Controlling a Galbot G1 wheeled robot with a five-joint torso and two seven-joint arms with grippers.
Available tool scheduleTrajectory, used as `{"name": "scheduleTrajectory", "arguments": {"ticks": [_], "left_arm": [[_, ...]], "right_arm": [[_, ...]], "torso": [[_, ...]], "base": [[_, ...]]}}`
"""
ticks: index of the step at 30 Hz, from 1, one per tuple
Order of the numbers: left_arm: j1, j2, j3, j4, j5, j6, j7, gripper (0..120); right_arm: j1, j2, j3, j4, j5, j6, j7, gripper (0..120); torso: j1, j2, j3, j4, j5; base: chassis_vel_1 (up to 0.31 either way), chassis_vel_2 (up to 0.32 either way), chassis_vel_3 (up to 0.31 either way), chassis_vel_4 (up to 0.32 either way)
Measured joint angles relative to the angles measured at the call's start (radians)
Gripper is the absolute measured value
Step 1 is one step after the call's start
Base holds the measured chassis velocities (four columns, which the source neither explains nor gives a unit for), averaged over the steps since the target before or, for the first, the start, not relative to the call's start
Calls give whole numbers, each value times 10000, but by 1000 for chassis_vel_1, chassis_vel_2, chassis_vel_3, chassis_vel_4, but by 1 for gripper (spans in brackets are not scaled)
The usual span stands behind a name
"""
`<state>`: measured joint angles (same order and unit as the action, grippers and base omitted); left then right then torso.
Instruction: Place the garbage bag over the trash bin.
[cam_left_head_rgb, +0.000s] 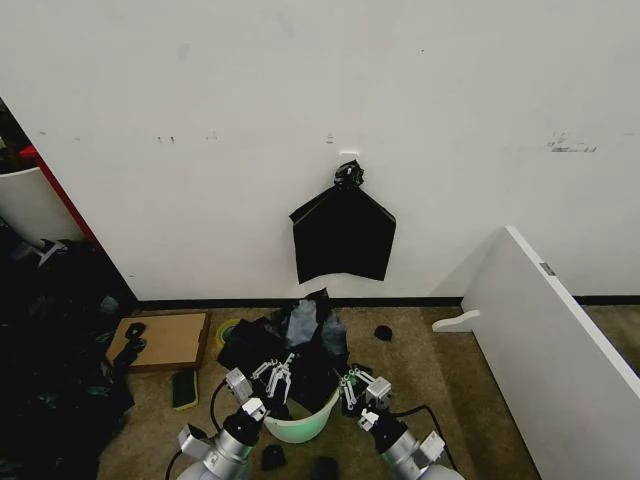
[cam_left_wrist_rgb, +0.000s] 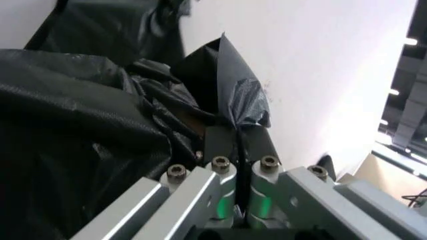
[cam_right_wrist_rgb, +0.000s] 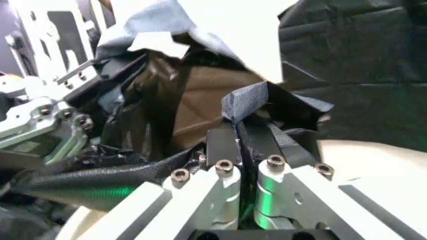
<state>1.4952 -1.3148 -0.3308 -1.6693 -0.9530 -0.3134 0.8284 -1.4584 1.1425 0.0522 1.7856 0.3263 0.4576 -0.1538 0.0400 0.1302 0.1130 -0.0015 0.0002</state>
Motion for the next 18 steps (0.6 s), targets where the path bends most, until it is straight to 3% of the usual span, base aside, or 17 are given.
{"name": "scheduleTrajectory", "arguments": {"ticks": [10,18], "left_arm": [[-153,-49,-21,340,-47,-47,-533,0],[409,-143,-188,451,-538,-224,-672,0]], "right_arm": [[87,79,316,-161,-318,179,74,0],[1,175,6,-692,-724,475,70,0]], "torso": [[0,0,0,0,1],[0,0,-1,0,1]], "base": [[0,0,0,0],[0,0,0,0]]}}
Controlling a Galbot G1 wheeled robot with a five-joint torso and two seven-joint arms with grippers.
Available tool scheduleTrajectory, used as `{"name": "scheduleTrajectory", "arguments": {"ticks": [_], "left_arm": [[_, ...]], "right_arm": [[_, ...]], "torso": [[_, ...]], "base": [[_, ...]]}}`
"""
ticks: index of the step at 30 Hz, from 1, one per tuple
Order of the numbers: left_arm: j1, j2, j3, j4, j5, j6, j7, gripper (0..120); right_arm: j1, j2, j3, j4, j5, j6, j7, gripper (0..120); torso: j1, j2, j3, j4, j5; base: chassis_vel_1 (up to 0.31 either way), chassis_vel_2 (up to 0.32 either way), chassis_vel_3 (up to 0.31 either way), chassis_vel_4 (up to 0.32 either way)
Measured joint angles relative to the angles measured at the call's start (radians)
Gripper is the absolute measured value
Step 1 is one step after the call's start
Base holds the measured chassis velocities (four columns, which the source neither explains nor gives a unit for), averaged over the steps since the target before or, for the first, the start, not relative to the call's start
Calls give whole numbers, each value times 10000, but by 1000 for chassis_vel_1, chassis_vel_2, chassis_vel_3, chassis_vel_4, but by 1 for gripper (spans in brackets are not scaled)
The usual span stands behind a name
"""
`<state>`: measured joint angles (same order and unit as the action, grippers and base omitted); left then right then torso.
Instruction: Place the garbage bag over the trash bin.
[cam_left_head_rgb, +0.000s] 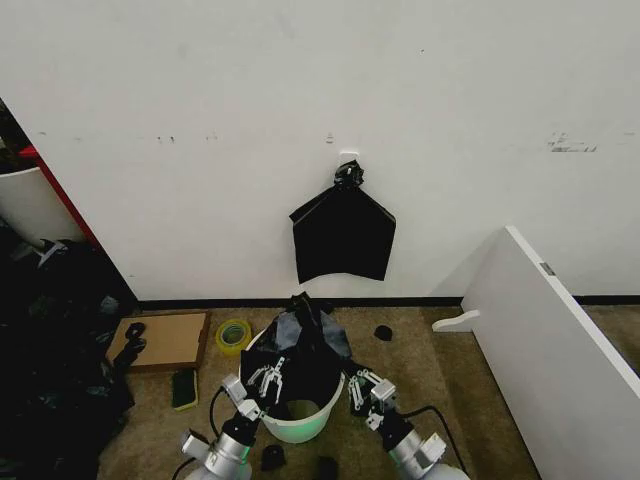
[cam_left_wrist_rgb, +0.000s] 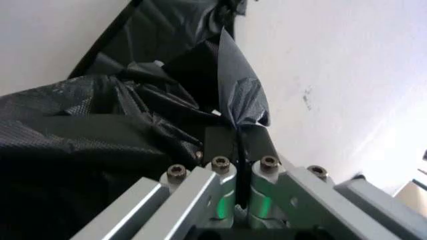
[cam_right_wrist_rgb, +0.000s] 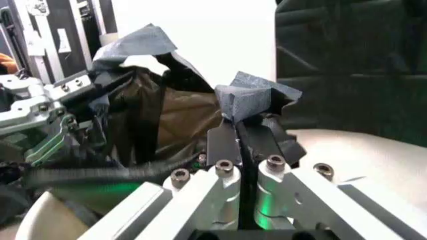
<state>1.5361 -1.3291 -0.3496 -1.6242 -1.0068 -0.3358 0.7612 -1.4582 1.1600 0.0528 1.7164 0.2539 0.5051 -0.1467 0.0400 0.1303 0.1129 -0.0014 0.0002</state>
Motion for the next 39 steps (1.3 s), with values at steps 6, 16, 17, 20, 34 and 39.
{"name": "scheduleTrajectory", "arguments": {"ticks": [6,16,17,20,34,39], "left_arm": [[363,37,-33,-2,-282,-406,-401,0],[345,202,-6,-97,-19,-1659,-2780,0],[392,229,-1,-120,155,-1738,-2888,0],[563,330,32,-225,763,-2019,-3206,0],[2240,839,95,-1641,6510,-3098,-8234,0],[2533,849,101,-1859,7426,-2984,-9068,0]], "right_arm": [[-61,22,-185,-83,-193,129,2,0],[-38,21,-375,7,163,337,-23,0],[-58,4,-418,51,163,331,42,0],[-179,-82,-614,293,119,141,510,0],[-1149,-1324,-1754,2644,-727,-3497,4842,0],[-1327,-1834,-1876,3050,-577,-4251,5765,0]], "torso": [[0,0,0,0,-1],[0,0,0,-1,-1],[0,0,0,-1,-1],[0,0,0,1,-1],[-1,0,-1,1,-9],[-1,0,-1,0,-1]], "base": [[0,0,0,0],[0,0,0,0],[0,0,0,0],[0,0,0,0],[0,0,0,0],[0,0,0,0]]}}
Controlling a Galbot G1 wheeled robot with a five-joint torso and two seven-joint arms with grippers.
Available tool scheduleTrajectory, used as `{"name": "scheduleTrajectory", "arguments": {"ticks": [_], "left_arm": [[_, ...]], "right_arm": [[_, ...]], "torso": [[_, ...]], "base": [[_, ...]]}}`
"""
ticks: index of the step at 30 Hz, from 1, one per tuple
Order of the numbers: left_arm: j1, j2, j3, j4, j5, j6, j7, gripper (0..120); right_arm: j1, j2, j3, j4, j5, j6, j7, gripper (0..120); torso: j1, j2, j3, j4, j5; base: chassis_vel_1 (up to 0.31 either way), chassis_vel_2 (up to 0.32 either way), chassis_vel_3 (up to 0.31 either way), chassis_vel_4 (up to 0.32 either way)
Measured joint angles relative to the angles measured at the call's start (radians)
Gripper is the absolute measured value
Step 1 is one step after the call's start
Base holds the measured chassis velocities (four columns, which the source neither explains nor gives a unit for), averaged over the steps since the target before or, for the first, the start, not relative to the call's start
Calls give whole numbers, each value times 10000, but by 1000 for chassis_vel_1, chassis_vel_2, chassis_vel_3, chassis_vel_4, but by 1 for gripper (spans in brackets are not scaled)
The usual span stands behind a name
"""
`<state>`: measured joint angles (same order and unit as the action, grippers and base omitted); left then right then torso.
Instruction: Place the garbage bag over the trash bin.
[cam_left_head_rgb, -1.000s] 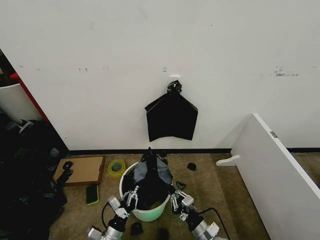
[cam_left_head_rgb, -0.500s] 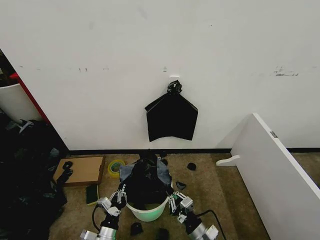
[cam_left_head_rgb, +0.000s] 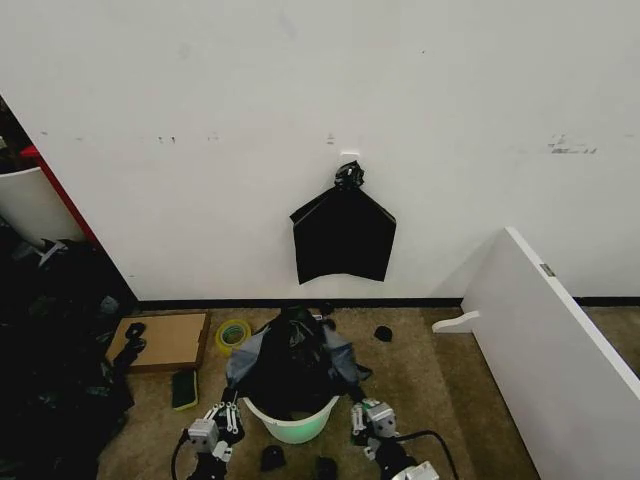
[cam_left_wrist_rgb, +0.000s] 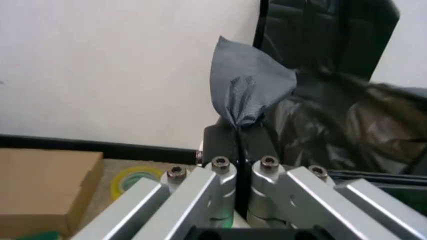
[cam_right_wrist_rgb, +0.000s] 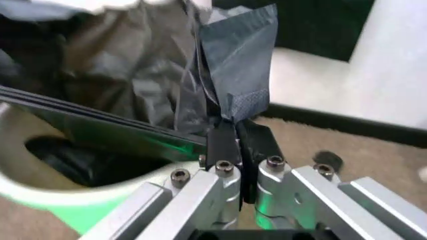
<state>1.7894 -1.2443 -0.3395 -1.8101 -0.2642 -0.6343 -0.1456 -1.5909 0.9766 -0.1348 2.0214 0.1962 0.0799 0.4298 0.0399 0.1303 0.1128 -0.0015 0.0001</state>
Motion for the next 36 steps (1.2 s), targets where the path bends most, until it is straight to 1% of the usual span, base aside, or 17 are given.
{"name": "scheduleTrajectory", "arguments": {"ticks": [3,4,8,14,15,16,17,18,20,22,23,27,29,30,33,35,36], "left_arm": [[200,4,37,-142,633,165,-686,0],[200,4,37,-142,633,165,-686,0],[395,40,69,-286,1438,489,-1621,0],[550,86,54,-364,1887,951,-2373,0],[546,102,33,-329,1896,1001,-2418,0],[532,130,5,-250,1896,1054,-2453,0],[532,130,5,-250,1896,1054,-2453,0],[513,147,-6,-180,1895,1099,-2466,0],[472,166,-20,-62,1877,1252,-2485,0],[436,168,-21,24,1860,1376,-2492,0],[388,166,-20,105,1844,1445,-2497,0],[157,119,26,373,1792,1604,-2499,0],[-52,50,82,604,1784,1744,-2480,0],[-189,1,113,738,1786,1820,-2449,0],[-453,-98,148,1003,1757,1979,-2379,0],[-642,-164,171,1142,1669,2127,-2312,0],[-740,-192,182,1217,1600,2218,-2278,0]], "right_arm": [[-263,-513,-96,246,-27,-209,-6,0],[-263,-513,-96,246,-27,-209,-6,0],[-595,-1112,-281,491,-113,-558,-345,0],[-623,-1170,-346,347,-227,-585,-949,0],[-567,-1139,-346,281,-247,-585,-1095,0],[-468,-1080,-348,147,-321,-585,-1320,0],[-468,-1080,-348,147,-321,-585,-1320,0],[-402,-1043,-356,46,-392,-585,-1446,0],[-247,-983,-434,-244,-676,-585,-1813,0],[-185,-982,-528,-485,-947,-582,-2109,0],[-160,-988,-615,-663,-1146,-536,-2339,0],[-47,-922,-446,-1098,-1500,-286,-2838,0],[84,-863,-222,-1349,-1633,-162,-2986,0],[150,-831,-94,-1502,-1698,-80,-3037,0],[243,-779,143,-1782,-1782,126,-3169,0],[369,-696,349,-2095,-1791,470,-3370,0],[446,-629,470,-2321,-1782,740,-3564,0]], "torso": [[0,0,0,1,-1],[0,0,0,1,-1],[0,0,0,0,-5],[0,0,0,-6,-15],[0,0,0,-6,-14],[0,0,0,-6,-1],[0,0,0,-6,-1],[0,0,1,-2,8],[0,0,1,4,11],[0,-2,1,3,11],[0,-2,1,-2,8],[0,-2,1,-6,27],[0,-2,1,0,19],[0,-2,2,2,5],[0,-2,2,-2,13],[0,-2,1,0,0],[0,-2,2,-1,2]], "base": [[0,0,0,0],[0,0,0,0],[0,0,0,0],[0,0,0,0],[0,0,0,0],[0,0,0,0],[0,0,0,0],[0,0,0,0],[0,0,0,0],[0,0,0,0],[0,0,0,0],[0,0,0,0],[0,0,0,0],[0,0,0,0],[0,0,0,0],[0,0,0,0],[0,0,0,0]]}}
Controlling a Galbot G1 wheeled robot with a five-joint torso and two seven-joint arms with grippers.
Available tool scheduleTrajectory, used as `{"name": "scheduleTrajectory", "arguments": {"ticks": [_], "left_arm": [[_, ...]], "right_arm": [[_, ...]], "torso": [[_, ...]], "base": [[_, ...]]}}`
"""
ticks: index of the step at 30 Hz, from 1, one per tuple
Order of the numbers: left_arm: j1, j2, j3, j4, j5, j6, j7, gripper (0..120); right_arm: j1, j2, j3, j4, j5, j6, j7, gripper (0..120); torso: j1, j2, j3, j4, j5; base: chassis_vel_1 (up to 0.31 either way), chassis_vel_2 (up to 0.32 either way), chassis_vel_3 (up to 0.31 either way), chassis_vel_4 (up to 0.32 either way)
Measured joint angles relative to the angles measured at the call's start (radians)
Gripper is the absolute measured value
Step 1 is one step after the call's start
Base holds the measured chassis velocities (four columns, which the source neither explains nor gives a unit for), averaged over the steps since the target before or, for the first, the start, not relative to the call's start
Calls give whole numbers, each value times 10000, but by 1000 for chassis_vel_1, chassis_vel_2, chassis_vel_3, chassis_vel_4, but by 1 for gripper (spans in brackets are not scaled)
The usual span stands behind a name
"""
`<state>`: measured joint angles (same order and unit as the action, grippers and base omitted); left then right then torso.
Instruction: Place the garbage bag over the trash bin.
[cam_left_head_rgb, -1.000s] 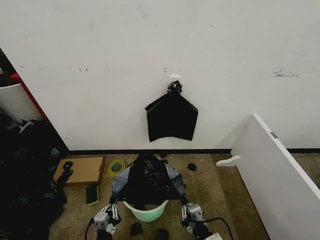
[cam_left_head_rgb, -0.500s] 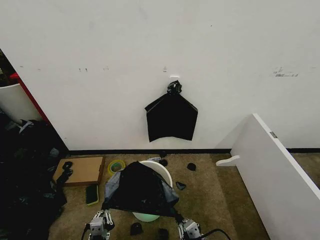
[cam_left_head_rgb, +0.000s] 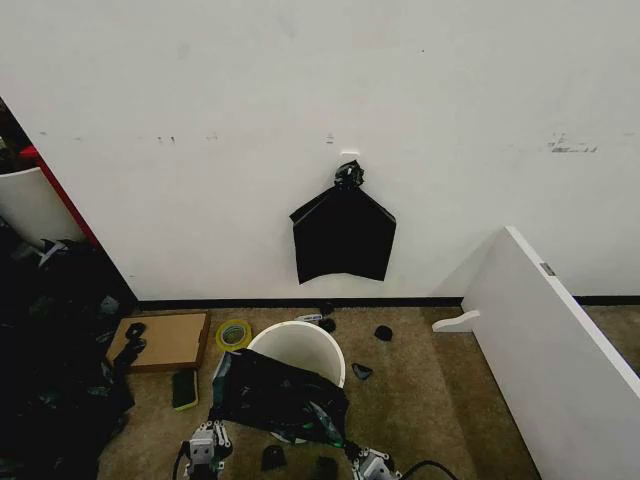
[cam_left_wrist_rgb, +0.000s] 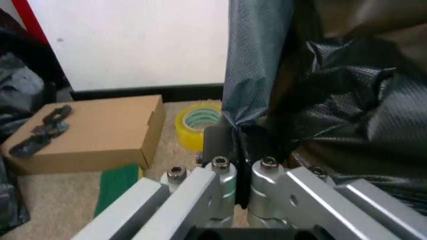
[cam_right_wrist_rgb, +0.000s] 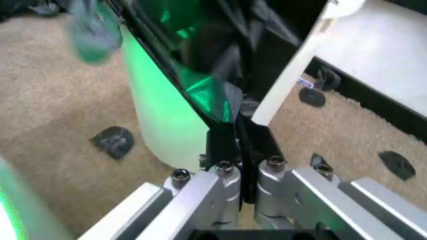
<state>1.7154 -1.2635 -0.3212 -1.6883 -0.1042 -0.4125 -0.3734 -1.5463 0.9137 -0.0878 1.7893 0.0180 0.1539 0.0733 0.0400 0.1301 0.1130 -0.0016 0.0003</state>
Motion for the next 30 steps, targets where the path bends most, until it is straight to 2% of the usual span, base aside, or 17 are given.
{"name": "scheduleTrajectory", "arguments": {"ticks": [3,5,8,11,12,16,19,21,26,27,30], "left_arm": [[-142,-45,31,108,-187,255,50,0],[-153,-46,32,111,-224,322,60,0],[-159,-35,28,113,-315,479,112,0],[-104,23,8,4,-548,343,366,0],[-104,23,8,4,-548,343,366,0],[105,135,-1,-338,-721,176,717,0],[328,271,-55,-685,-837,243,1058,15],[377,297,-80,-759,-863,244,1200,18],[774,703,-342,-1260,-1149,205,2980,38],[774,703,-342,-1260,-1149,205,2980,38],[875,994,-470,-1306,-1391,153,3865,52]], "right_arm": [[299,242,307,-713,186,830,-675,0],[370,291,348,-884,315,1043,-883,0],[560,413,439,-1353,914,1784,-1852,0],[654,476,555,-1502,1530,2475,-3001,0],[654,476,555,-1502,1530,2475,-3001,0],[640,405,827,-1489,2096,2905,-4438,1],[560,292,1247,-1501,2526,3051,-5749,15],[538,268,1364,-1511,2607,3079,-6030,18],[382,169,1985,-1505,2807,3141,-7172,39],[382,169,1985,-1505,2807,3141,-7172,39],[294,166,2227,-1446,2807,3200,-7366,52]], "torso": [[0,0,0,1,0],[0,0,0,2,1],[0,0,0,2,1],[0,0,0,2,2],[0,0,0,2,2],[0,0,0,1,1],[0,0,-1,2,1],[0,0,-1,1,0],[0,1,-1,2,-1],[0,1,-1,2,-1],[0,3,-1,2,0]], "base": [[0,0,0,0],[0,0,0,0],[0,0,0,0],[0,0,0,0],[0,0,0,0],[0,0,0,0],[0,0,0,0],[0,0,0,0],[0,0,0,0],[0,0,0,0],[0,0,0,0]]}}
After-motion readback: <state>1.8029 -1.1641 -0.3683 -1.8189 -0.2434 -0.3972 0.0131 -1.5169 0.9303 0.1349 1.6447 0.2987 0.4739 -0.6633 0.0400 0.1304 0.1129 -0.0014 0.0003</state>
